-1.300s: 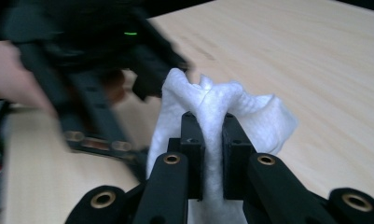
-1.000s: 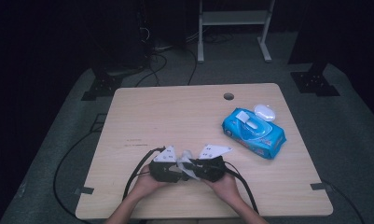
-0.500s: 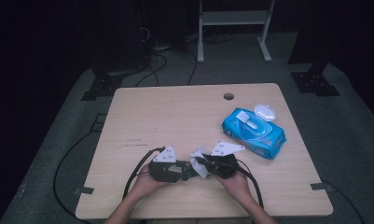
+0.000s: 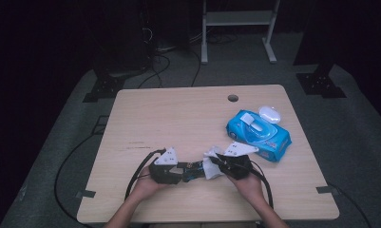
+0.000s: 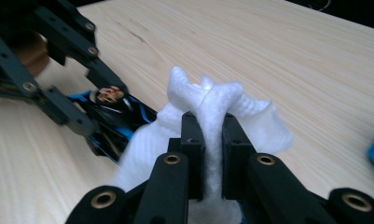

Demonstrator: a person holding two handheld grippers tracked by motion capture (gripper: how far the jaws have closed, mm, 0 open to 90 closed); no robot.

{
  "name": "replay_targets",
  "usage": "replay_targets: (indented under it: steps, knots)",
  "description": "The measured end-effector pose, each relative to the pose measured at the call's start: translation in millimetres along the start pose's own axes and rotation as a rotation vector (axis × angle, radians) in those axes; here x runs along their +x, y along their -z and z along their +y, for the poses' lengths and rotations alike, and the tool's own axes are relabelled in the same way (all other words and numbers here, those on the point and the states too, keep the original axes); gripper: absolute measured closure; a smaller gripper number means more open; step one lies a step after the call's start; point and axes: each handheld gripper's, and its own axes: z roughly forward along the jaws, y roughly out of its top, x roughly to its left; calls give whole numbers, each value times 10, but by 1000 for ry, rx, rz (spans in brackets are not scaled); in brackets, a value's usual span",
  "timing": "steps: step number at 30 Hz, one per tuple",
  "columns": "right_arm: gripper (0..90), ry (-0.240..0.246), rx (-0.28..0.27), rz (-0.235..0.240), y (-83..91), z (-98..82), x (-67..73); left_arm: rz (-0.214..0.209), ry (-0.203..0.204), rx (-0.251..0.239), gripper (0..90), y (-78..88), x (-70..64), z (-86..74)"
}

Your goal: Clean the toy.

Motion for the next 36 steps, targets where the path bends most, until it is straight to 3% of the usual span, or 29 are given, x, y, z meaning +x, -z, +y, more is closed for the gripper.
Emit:
replay_targets:
  steps: [1,4,9,11,13,15,17,19,25,26,28,31,33,35,36]
  knots:
    - [818,-2,-1,22,-17,8,22,1,1,0,602,7,7,-3]
    - [819,22,4,28,-41,26,51,7,-2,4,604,29,26,-15]
    - [819,-3,14,-3,14,6,-71,11,-7,5,605,40,33,-19]
    - [819,-35,6,1,35,-6,-119,10,-10,6,605,40,35,-19]
    - [819,-23,7,-9,28,0,-89,8,-7,4,605,39,41,-21]
    - [818,-23,7,15,-15,14,-20,8,-2,0,605,40,47,-25]
    - [817,13,3,4,-42,26,32,8,3,2,605,54,53,-33]
    - [818,1,8,24,-37,31,7,10,-1,1,605,60,56,-37]
    - [818,-25,11,-39,109,5,-178,10,-1,-1,606,54,53,-37]
    - [818,-38,11,-31,119,0,-198,9,-1,-1,606,54,54,-37]
    - [818,-55,6,-11,118,-6,-189,9,-2,-2,606,54,62,-37]
    - [817,-20,12,29,64,17,-89,10,0,-1,606,57,63,-38]
    - [818,0,29,17,46,21,-83,12,-3,2,606,61,62,-38]
    - [818,-23,20,20,67,4,-147,13,0,0,607,61,64,-38]
    - [816,-23,25,-7,79,3,-168,13,5,-4,607,59,68,-39]
